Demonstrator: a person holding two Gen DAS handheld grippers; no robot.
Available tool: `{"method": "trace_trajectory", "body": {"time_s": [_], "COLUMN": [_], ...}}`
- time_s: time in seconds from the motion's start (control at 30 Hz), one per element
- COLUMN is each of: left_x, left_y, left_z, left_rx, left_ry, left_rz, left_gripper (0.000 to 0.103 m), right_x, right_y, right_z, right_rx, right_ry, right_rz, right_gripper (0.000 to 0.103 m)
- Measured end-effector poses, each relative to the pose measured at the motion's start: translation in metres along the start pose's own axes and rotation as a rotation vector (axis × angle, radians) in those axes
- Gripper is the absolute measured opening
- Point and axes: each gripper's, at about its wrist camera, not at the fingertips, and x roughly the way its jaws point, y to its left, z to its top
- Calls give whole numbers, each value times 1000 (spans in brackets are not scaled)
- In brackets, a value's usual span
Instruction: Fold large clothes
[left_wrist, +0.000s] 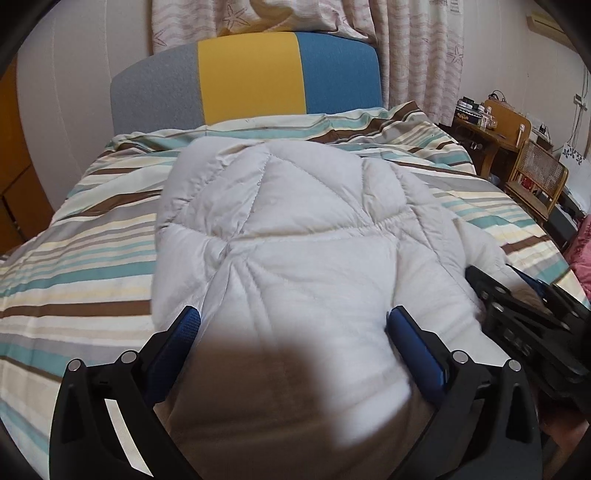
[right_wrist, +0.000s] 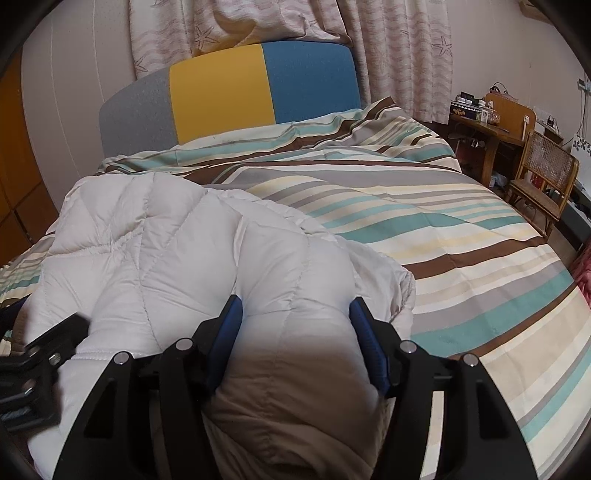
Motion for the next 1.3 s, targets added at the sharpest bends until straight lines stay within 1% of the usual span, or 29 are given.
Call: {"method": "trace_trajectory", "body": {"time_s": [0.07, 0.13, 0.17, 0.23, 0.27, 0.33, 0.43, 0.53, 0.63, 0.7, 0.77, 0.83, 0.93, 1.0, 1.07, 1.1, 1.2, 1.3], "left_x": [-17, -32, -35, -29, -26, -21, -21, -28, -36, -41, -46, -51, -52, -48, -41, -38, -29, -24], "left_y": [-2, -6, -11, -23, -23, -20, -17, -8, 4, 20, 35, 51, 65, 76, 82, 84, 91, 91], "left_z": [-2, -8, -13, -23, -27, -31, -28, -23, -21, -20, -20, -21, -21, -22, -24, -24, -26, -27], "left_rx": [11, 13, 46, 138, 148, 137, 139, 137, 88, 11, -56, -101, -118, -136, -167, -185, -239, -255], "left_ry": [-5, -35, -48, -47, -64, -73, -50, -36, -18, -3, 1, -10, -2, 24, 56, 73, 115, 146], "left_rz": [-10, -48, -47, 13, 22, 15, -1, -38, -61, -76, -71, -62, -67, -104, -164, -193, -265, -332], "left_gripper": [100, 100, 100, 100, 100, 100, 100, 100, 100, 100, 100, 100, 100, 100, 100, 100, 100, 100], "right_x": [-1, -1, -2, -3, -4, -5, -7, -13, -24, -31, -40, -47, -56, -57, -54, -49, -39, -33], "right_y": [-1, -1, -1, 0, 1, 4, 6, 1, -6, -9, -12, -16, -25, -32, -40, -45, -56, -56], "right_z": [0, 0, 0, 0, 0, 1, 6, 9, 11, 11, 11, 11, 9, 6, 4, 2, -1, -3], "right_rx": [6, 11, 11, 7, 3, -13, -29, -12, 25, 31, 30, 31, 36, 52, 89, 126, 205, 209], "right_ry": [0, -2, -3, -5, -5, 0, 27, 49, 54, 55, 56, 62, 81, 109, 157, 191, 244, 270], "right_rz": [3, 2, 1, -3, -7, -18, -21, -21, 0, 11, 19, 30, 41, 59, 97, 128, 187, 205], "right_gripper": [60, 60, 60, 60, 60, 61, 61, 69, 72, 74, 78, 82, 91, 93, 93, 93, 94, 94]}}
